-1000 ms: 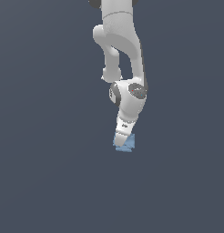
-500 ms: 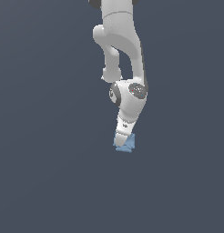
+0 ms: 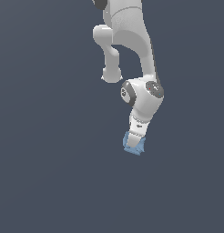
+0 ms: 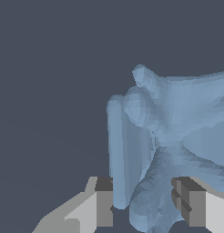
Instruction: Pick up the object and move it to a goal position.
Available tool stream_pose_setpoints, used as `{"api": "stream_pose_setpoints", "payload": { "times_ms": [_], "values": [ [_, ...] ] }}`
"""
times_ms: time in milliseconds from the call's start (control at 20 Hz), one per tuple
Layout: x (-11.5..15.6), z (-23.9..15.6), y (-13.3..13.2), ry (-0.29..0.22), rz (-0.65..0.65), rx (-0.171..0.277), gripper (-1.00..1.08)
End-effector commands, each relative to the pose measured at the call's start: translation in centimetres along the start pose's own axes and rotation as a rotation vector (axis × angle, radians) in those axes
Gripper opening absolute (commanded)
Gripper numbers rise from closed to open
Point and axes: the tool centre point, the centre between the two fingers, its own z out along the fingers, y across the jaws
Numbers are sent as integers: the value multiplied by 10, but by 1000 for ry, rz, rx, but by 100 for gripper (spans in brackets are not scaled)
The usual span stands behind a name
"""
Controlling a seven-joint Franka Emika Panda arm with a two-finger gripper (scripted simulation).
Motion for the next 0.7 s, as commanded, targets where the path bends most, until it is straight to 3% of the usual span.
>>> {"api": "stream_pose_setpoints", "payload": {
  "times_ms": [0, 350, 650],
  "values": [
    [22, -10, -1, 1, -1, 0, -100],
    [84, -39, 0, 1, -1, 1, -100],
    [115, -54, 1, 1, -1, 1, -100]
  ]
}}
